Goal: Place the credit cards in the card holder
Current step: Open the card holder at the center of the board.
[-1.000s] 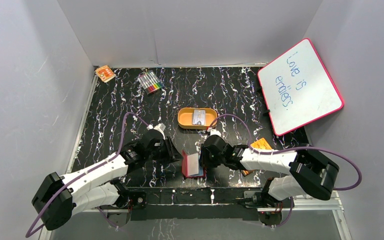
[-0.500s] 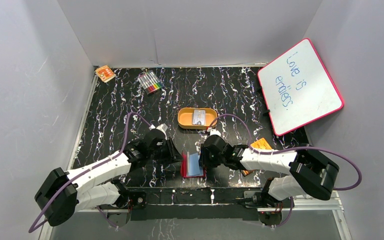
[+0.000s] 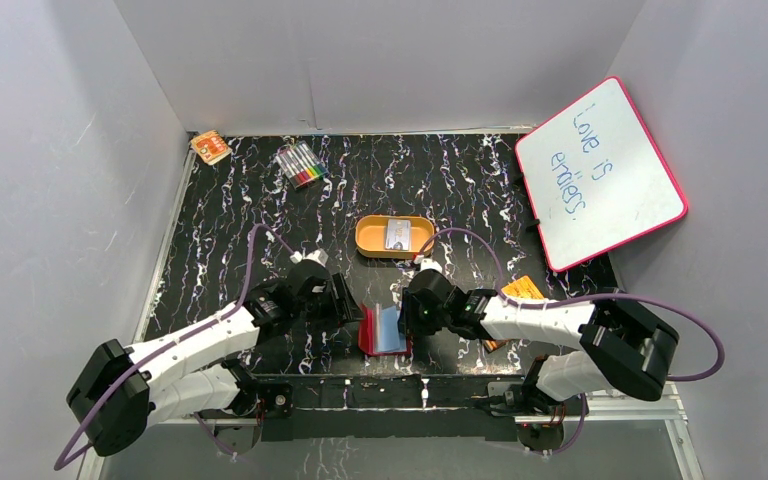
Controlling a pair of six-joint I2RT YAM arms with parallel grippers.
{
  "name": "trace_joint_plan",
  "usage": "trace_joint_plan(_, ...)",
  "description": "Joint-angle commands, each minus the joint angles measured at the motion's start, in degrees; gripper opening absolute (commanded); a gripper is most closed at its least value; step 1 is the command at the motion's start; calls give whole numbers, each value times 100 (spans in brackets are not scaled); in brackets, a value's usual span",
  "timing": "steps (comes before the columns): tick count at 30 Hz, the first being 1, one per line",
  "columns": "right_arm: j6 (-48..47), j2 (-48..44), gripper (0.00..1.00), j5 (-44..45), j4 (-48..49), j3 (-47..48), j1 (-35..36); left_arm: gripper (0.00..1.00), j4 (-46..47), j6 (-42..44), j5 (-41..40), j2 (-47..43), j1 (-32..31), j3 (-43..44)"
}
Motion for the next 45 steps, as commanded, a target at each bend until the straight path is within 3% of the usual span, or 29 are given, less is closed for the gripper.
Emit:
trace_joint_plan(1,-104,-151,34,30,-256,-17,-34,61,-202,-3,-164,-152,-4,115)
trace_joint_plan(5,-122,-145,34,26,-258,1,-27,77,-42,-104,-141,-275,-7,100)
trace_joint_plan(8,-142,-104,34,26,-266,44,-30,84,62,-97,-89,-301,-3,158)
trace_joint_plan(22,-238,16,33,5,-305,196,-27,89,382,433,431,521,-68,730)
trace_joint_plan(27,-247,-11,33,17,-359,212,-30,79,380,482,462,808,-114,594)
trace_joint_plan(37,-206,-192,35,59,-508,115,-28,39,226,425,99,614,-116,5)
trace_joint_plan(45,-162,-371,36,137,-629,52,-33,21,172,391,-102,650,-118,-171)
